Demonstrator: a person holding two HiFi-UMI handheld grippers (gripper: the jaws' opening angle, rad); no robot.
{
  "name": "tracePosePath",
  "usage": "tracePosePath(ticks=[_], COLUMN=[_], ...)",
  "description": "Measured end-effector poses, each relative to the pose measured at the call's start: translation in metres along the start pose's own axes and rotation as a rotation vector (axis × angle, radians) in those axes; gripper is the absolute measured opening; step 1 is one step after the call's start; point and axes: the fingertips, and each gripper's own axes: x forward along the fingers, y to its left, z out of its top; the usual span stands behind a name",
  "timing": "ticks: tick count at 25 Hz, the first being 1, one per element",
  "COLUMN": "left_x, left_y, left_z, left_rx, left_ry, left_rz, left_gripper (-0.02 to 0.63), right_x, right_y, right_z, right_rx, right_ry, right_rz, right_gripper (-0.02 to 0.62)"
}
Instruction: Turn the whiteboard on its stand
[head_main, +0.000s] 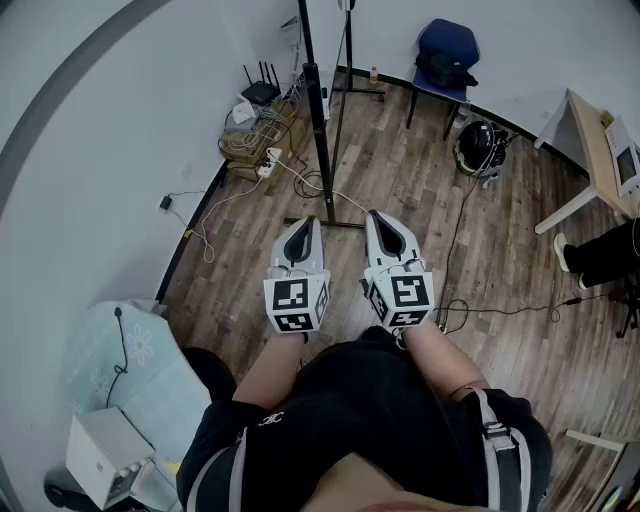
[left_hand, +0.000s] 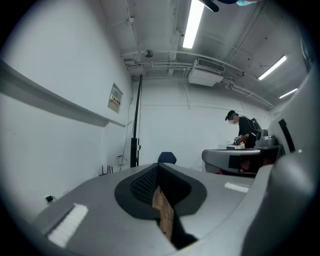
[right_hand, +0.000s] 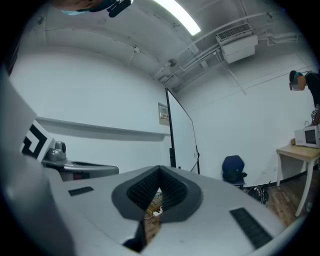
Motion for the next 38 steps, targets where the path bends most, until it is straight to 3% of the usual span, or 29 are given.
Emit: tracePosePath(ticks=[21,29,38], left_x=[0.028,0.062,0.115], left_y=[-0.004,-0.008,-0.003], left_z=[-0.010,-0.020,-0.005], left_rx=[0.004,0.004,0.012], left_ry=[0.043,0.090,0.089], left_rz=[-0.009,-0.012,0.048], left_gripper=[0.008,0.008,0.008], right_x=[0.017,0.039,0.083], right_y=[-0.020,-0.044,-0.081], right_z=[-0.009,-0.023,-0.011], right_rx=[0.052,0.075,0.073], right_ry=[0.009,0.045,0.020], right_rz=[0.010,0.023,0.085], right_gripper=[0.003,0.003,0.003])
